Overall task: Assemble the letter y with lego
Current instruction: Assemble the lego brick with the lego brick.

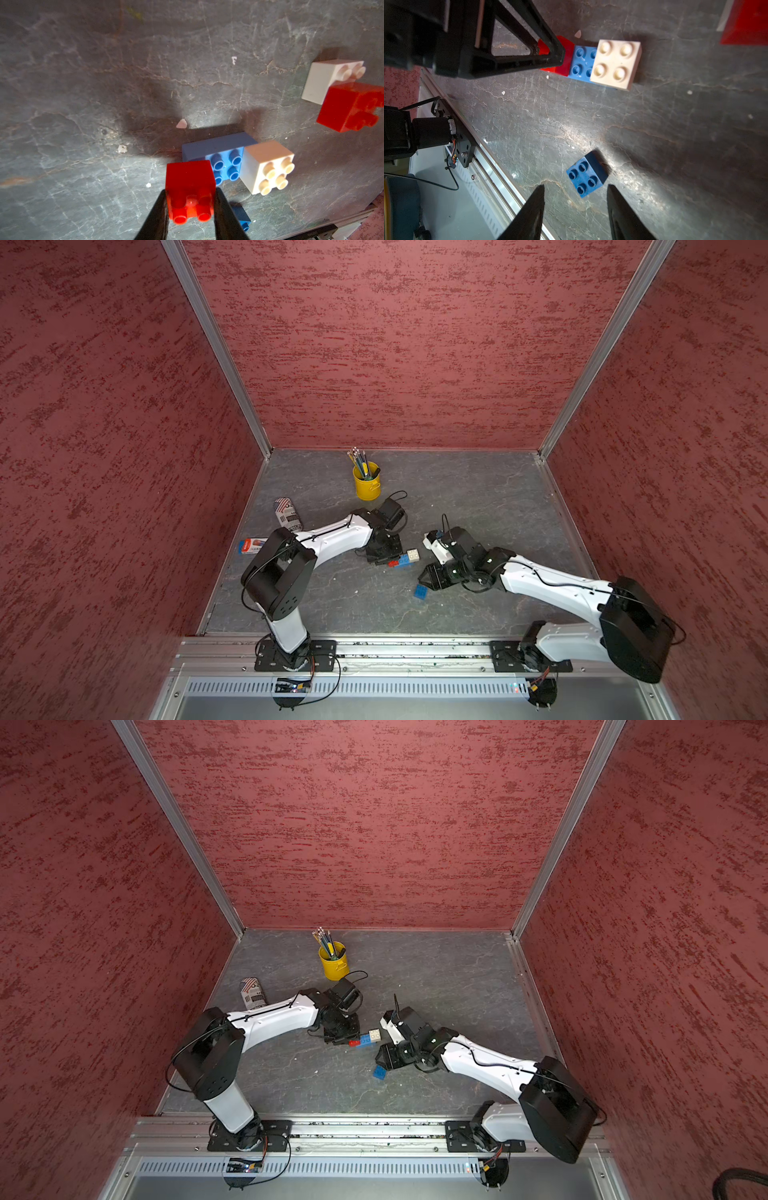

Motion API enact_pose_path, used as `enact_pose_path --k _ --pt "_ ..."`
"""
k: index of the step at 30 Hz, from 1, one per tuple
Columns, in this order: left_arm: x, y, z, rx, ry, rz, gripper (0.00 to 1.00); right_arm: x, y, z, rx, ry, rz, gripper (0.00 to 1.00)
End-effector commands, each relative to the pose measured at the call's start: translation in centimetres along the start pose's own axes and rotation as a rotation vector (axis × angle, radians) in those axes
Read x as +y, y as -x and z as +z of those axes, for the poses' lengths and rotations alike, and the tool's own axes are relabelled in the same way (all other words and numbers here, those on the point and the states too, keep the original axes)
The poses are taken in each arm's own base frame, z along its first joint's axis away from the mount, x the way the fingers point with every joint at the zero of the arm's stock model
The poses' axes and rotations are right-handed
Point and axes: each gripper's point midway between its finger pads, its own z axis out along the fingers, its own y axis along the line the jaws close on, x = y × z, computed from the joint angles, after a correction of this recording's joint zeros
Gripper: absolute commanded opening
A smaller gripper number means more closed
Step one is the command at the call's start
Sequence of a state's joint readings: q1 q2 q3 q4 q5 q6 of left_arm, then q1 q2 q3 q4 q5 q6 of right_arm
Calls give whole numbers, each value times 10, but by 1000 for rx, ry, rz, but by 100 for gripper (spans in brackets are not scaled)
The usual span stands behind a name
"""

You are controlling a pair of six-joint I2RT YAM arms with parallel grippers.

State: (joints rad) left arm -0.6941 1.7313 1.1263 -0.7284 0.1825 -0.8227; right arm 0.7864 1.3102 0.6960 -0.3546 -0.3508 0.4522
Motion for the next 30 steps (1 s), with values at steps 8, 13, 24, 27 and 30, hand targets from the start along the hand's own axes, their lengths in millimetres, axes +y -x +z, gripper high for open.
enact_pose_path --k 8,13,24,27,30 --pt "2 -6 13 9 135 43 13 -13 -2 0 -19 -39 -14 52" --pt "7 -9 19 27 193 60 8 -15 -2 -4 -32 -50 -12 52" --pt "7 -15 34 42 272 101 0 -21 -1 -10 -57 -71 0 52" --pt "8 -17 38 44 263 85 0 -22 -1 -11 -57 -73 0 52" --pt "7 -18 40 37 238 77 0 -22 1 -12 -59 -75 -1 52"
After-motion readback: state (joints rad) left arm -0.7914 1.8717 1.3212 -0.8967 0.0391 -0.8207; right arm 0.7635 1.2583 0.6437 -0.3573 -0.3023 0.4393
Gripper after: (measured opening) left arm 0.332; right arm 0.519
